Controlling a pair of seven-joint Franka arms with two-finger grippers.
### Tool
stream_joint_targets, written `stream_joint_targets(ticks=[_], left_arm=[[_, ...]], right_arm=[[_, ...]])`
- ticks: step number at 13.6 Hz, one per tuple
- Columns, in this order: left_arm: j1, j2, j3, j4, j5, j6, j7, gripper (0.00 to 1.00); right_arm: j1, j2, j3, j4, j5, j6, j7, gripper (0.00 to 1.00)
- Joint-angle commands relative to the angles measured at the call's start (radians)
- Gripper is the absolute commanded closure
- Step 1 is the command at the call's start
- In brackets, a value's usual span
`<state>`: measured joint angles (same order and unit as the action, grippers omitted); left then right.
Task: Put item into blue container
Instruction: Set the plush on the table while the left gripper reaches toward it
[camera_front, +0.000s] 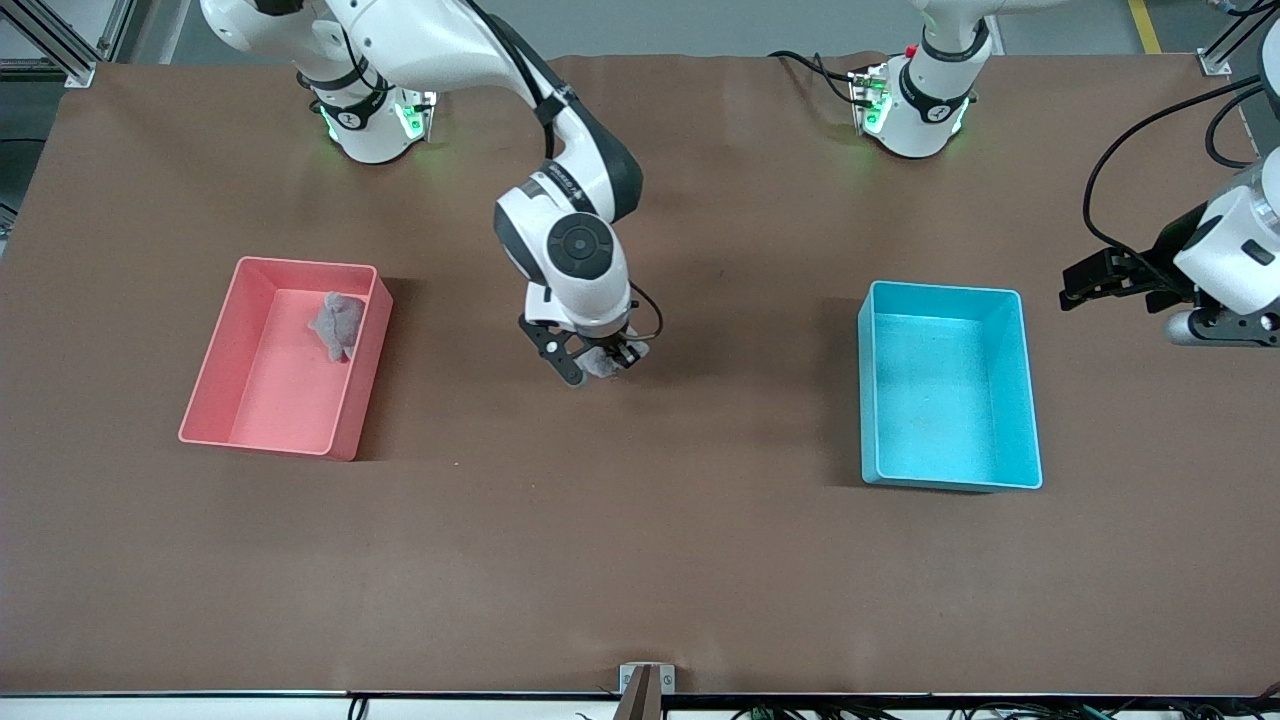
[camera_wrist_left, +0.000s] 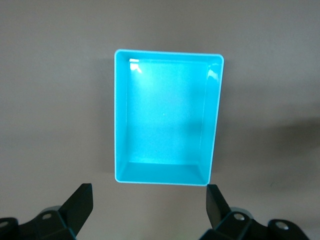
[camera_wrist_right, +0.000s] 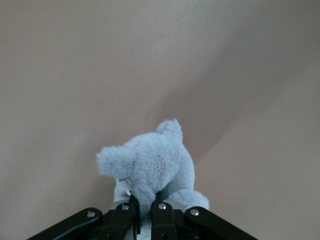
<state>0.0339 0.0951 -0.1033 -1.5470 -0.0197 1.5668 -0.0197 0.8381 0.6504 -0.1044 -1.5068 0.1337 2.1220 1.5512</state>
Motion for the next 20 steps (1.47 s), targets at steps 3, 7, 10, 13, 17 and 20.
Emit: stream_joint_targets(ticks=[3,7,10,13,17,20], left_arm=[[0.000,0.041,-0.073,-0.042,-0.055,0.028,-0.089,0.00],[0.000,0.081,-0.147,-0.094,-0.055,0.117,-0.161,0.00],[0.001,0.081,-0.158,-0.131,-0.055,0.144,-0.172,0.00],[-0.002,0.107,-0.170,-0.140,-0.057,0.173,-0.183,0.00],[-0.095,0.146,-0.185,-0.176,-0.055,0.286,-0.334,0.00],[-0.188,0.195,-0.185,-0.179,-0.049,0.353,-0.463,0.00]], right_arm=[[0.045,0.061,-0.014,0.033,0.017,0.078,0.070,0.87],[0.056,0.089,-0.014,0.033,0.033,0.122,0.076,0.78],[0.061,0.100,-0.014,0.031,0.044,0.159,0.076,0.00],[0.046,0.087,-0.015,0.036,0.044,0.153,0.059,0.00],[0.001,0.037,-0.014,0.036,0.044,0.098,0.028,0.00],[-0.059,-0.066,-0.015,0.008,0.052,-0.043,-0.088,0.00]])
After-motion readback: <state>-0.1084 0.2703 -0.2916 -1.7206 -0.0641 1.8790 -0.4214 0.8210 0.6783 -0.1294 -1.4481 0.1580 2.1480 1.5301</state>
